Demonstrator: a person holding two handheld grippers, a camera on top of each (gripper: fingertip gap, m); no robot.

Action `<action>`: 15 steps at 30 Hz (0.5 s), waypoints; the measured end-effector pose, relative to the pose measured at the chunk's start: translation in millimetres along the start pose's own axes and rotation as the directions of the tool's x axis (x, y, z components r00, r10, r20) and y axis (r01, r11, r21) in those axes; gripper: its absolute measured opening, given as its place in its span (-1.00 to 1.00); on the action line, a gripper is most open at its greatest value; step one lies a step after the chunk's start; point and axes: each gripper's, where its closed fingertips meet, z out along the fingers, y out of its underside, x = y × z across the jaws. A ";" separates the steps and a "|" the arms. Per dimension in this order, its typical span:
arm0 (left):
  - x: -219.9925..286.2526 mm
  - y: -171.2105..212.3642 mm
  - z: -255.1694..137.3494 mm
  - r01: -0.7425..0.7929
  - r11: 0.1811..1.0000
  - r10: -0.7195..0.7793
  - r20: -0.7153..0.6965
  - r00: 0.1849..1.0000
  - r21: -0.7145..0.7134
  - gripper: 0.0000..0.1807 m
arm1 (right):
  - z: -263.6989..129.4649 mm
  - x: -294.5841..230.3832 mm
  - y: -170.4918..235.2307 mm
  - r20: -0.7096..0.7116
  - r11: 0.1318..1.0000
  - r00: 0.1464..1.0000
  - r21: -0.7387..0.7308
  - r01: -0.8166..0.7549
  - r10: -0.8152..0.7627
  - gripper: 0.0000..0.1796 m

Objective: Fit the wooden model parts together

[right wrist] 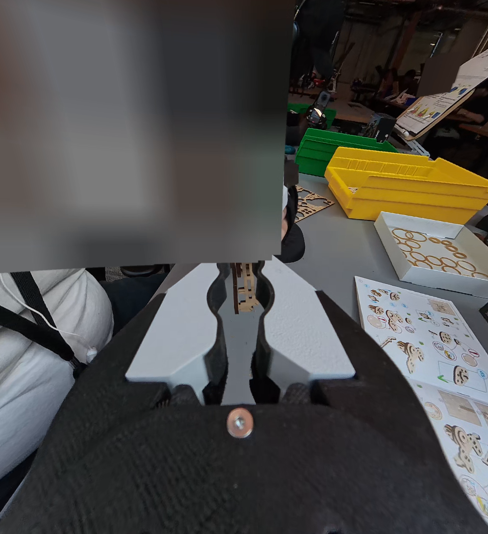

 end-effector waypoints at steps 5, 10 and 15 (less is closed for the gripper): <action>-5.3 2.1 -1.2 0.003 1.000 -0.003 0.023 1.000 -0.009 -0.84 | 0.4 4.9 0.5 0.002 0.997 0.997 0.021 -0.073 0.073 -0.86; -9.6 4.1 -1.2 0.051 0.999 -0.050 0.025 0.998 -0.019 -0.87 | 0.1 6.4 1.8 0.035 0.987 0.987 0.033 -0.159 0.158 -0.82; -10.8 4.7 -0.9 0.128 0.992 -0.127 0.004 0.992 -0.014 -0.87 | -0.3 6.9 3.0 0.054 0.981 0.981 0.034 -0.189 0.187 -0.84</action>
